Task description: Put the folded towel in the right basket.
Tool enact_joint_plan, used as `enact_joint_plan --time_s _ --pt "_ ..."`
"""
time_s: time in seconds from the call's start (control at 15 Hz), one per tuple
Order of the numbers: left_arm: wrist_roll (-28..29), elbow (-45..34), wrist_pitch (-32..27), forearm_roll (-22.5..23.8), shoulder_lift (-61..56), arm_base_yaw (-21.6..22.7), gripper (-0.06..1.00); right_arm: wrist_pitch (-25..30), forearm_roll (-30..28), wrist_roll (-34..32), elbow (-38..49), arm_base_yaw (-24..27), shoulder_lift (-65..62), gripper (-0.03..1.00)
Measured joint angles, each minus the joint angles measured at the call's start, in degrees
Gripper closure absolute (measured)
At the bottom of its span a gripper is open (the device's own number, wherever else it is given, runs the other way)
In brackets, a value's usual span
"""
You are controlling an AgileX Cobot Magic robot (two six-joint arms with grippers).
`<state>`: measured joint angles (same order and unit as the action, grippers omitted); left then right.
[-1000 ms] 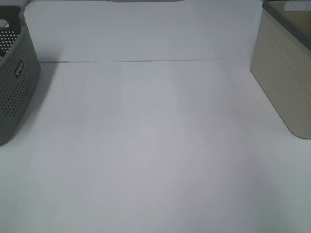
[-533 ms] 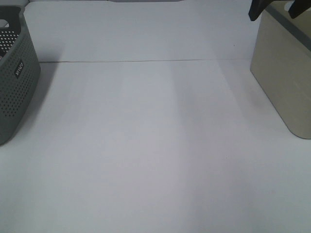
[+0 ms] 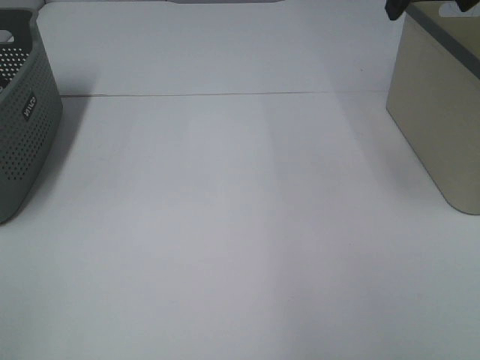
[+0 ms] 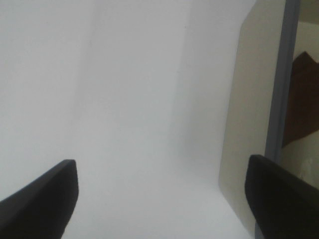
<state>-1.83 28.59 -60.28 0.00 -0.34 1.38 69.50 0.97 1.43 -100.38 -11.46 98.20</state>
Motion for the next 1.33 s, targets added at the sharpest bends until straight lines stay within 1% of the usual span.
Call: enact_joint_plan --time_s 0.2,0.27,0.4,0.47,0.67,0.73,0.87,1.07,1.33 --pt "0.0 0.0 0.0 0.0 0.0 0.0 0.06 0.0 0.0 -0.2 14.8 0.0 -10.9 0.10" --pt "0.0 0.0 0.0 0.0 0.0 0.0 0.06 0.0 0.0 -0.2 17.5 0.0 -12.5 0.10" --pt "0.0 0.0 0.0 0.0 0.0 0.0 0.06 0.0 0.0 -0.2 27.5 0.0 -21.0 0.10" --pt "0.0 0.0 0.0 0.0 0.0 0.0 0.06 0.0 0.0 -0.2 36.7 0.0 -29.1 0.10" --pt "0.0 0.0 0.0 0.0 0.0 0.0 0.06 0.2 0.0 -0.2 50.4 0.0 -43.3 0.10" --pt "0.0 0.0 0.0 0.0 0.0 0.0 0.06 0.2 0.0 -0.2 52.1 0.0 -45.4 0.10" --pt "0.0 0.0 0.0 0.0 0.0 0.0 0.06 0.2 0.0 -0.2 59.5 0.0 -56.6 0.10" --pt "0.0 0.0 0.0 0.0 0.0 0.0 0.06 0.1 0.0 -0.1 67.0 0.0 -71.9 0.10" --pt "0.0 0.0 0.0 0.0 0.0 0.0 0.06 -6.4 0.0 0.2 72.9 0.0 -89.2 0.10"
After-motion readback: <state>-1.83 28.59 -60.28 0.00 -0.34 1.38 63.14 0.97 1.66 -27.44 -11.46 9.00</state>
